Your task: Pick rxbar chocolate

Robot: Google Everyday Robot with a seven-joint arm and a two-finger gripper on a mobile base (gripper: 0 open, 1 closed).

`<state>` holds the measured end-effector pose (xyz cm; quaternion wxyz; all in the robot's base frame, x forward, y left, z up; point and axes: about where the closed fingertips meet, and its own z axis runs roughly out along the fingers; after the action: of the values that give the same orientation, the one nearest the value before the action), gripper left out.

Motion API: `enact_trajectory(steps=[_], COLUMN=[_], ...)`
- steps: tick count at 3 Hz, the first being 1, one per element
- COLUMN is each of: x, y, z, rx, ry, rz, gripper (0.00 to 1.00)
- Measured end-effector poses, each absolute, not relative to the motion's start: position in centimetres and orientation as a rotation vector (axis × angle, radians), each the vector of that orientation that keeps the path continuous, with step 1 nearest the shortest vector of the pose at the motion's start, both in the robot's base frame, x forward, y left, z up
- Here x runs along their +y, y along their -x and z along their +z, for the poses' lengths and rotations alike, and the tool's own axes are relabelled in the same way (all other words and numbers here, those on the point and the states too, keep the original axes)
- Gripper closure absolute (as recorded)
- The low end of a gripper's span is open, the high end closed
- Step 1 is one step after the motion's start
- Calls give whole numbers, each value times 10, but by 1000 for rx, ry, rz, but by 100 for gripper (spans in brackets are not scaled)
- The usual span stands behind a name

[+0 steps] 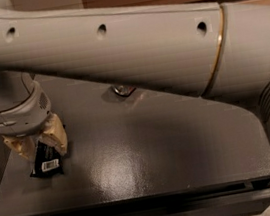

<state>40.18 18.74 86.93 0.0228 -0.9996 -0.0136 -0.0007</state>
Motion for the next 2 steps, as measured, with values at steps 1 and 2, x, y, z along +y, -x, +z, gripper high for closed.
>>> enact_trajectory(steps=[1,2], x=[175,162], y=[-416,-430], z=[896,922], rx=[6,48], ry=[3056,3023], rz=[-54,-107], gripper=[100,100])
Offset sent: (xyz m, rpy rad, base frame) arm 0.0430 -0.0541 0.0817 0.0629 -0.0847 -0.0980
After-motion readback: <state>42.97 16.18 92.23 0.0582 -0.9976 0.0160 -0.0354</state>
